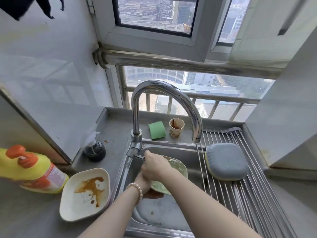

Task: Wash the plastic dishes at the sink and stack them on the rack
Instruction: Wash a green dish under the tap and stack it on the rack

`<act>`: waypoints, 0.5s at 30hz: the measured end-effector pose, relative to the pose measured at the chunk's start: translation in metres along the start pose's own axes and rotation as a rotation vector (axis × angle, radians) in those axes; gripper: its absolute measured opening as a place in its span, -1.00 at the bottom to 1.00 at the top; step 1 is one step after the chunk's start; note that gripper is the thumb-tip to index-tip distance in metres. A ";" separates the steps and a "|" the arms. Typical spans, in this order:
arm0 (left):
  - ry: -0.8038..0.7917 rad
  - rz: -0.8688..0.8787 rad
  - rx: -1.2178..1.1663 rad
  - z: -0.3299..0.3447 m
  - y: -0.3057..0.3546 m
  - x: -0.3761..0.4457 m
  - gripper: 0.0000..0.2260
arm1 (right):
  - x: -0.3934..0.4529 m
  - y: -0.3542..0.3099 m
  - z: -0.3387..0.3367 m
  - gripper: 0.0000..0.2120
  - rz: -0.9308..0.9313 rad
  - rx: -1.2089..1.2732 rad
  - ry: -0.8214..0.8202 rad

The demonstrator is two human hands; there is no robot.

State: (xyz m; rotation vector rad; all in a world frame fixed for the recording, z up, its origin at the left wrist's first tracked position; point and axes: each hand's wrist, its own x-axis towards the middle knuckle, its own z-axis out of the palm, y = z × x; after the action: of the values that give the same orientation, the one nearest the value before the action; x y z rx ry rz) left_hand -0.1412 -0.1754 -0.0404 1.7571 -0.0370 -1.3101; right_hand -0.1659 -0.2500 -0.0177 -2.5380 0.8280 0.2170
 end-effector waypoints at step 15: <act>-0.109 0.169 -0.213 0.053 -0.007 -0.005 -0.76 | -0.058 0.086 -0.007 -0.28 0.205 -0.196 -0.042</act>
State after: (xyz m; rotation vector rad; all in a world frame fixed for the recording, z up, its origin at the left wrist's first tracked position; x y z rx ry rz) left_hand -0.1876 -0.2027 -0.0420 1.4700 -0.1011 -1.2372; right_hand -0.2635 -0.2851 -0.0277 -2.6159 1.0989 0.4347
